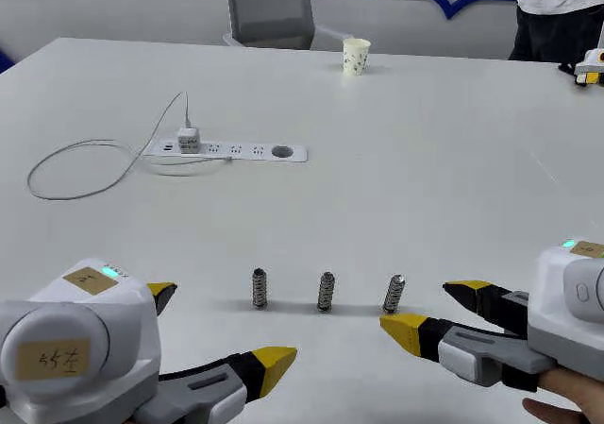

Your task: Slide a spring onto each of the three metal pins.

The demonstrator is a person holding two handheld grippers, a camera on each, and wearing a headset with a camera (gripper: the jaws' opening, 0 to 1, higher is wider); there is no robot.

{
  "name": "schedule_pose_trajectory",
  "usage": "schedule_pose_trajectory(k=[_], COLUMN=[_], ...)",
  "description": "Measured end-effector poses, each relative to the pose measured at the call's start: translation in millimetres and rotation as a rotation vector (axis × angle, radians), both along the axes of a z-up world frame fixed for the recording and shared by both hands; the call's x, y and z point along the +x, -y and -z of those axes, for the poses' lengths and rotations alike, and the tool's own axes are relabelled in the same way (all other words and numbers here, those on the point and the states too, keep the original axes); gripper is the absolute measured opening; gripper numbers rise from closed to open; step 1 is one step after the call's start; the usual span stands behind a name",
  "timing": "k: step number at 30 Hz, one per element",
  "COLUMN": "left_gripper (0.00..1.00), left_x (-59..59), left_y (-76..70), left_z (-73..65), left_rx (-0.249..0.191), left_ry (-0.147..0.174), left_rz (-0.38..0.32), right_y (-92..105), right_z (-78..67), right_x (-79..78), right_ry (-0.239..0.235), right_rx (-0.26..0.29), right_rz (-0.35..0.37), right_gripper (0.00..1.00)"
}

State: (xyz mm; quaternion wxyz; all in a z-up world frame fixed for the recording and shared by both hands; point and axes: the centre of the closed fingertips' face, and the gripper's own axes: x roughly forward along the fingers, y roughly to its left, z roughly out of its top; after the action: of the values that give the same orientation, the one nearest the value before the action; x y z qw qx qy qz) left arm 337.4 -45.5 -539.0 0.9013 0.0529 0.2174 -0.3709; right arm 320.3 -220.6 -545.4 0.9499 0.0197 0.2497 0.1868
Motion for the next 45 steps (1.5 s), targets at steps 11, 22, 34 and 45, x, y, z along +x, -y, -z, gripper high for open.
schedule_pose_trajectory(k=[11,22,34,45], left_gripper=[0.91,0.96,1.00,1.00], left_x=[-11.7,-21.7,-26.1,-29.6], left_y=[-10.9,-18.8,-23.2,-26.5], left_z=[-6.1,-1.8,1.8,3.4], left_rx=[-0.013,-0.001,0.006,0.014], left_ry=[-0.007,-0.026,-0.048,-0.040], left_rz=[-0.011,-0.029,-0.036,-0.045], right_y=[-5.9,-6.3,-9.6,-10.7], right_z=[-4.7,-9.6,-4.7,-2.2], right_x=[-19.7,-32.3,-41.2,-47.7], right_ry=[-0.008,-0.005,-0.017,-0.023], right_rx=[0.008,0.016,0.004,0.003], right_rz=[-0.008,0.009,-0.003,0.002], right_gripper=[0.67,0.73,0.77,0.81])
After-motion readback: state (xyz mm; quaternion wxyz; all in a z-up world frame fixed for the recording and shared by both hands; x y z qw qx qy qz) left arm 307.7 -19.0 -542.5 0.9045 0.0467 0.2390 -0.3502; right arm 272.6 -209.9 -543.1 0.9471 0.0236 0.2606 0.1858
